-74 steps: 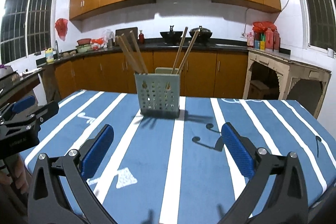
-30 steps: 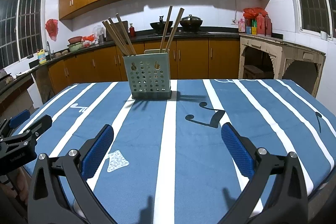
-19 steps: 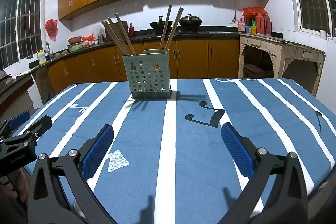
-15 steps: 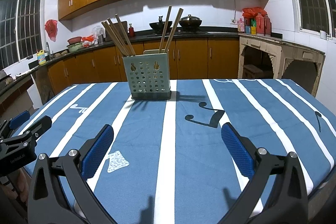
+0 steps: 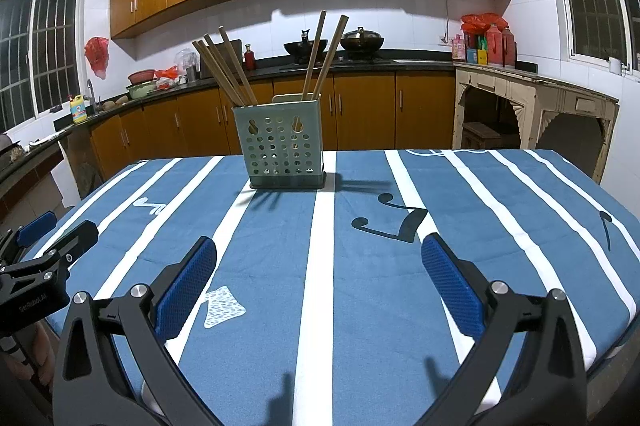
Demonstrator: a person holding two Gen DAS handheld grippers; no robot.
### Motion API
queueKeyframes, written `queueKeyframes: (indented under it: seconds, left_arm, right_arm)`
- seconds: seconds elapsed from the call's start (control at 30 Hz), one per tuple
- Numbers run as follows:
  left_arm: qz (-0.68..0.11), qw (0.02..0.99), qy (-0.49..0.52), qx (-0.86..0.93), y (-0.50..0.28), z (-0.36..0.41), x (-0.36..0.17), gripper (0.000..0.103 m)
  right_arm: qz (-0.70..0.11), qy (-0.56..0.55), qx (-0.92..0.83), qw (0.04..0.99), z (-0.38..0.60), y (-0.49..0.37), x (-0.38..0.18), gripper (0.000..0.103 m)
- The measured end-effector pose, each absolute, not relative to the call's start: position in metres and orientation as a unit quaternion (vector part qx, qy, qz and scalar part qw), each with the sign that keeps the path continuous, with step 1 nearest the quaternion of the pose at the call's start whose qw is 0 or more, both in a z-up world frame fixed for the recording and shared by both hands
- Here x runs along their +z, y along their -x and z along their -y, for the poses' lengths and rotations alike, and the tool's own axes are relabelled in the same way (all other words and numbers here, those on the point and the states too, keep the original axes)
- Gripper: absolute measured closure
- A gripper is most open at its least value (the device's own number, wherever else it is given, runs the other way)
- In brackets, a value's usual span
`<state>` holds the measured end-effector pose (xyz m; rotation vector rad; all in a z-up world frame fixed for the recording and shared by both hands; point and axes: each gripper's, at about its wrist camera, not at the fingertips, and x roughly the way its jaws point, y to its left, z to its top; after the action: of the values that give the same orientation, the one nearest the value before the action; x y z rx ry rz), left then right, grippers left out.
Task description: Organize utensils
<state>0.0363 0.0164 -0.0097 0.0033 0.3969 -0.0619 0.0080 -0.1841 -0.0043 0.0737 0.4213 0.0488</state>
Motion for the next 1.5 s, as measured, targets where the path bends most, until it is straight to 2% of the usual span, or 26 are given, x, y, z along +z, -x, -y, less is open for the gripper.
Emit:
queueKeyframes:
  seconds: [1.5]
  left_arm:
    - [-0.203,0.979,0.0,-0.035,-0.0367,-0.013,-0.0178,0.004]
  right_arm:
    - [-0.211,-0.038,0.024,0.976,0.1826,-0.0088,-0.0026,0.002]
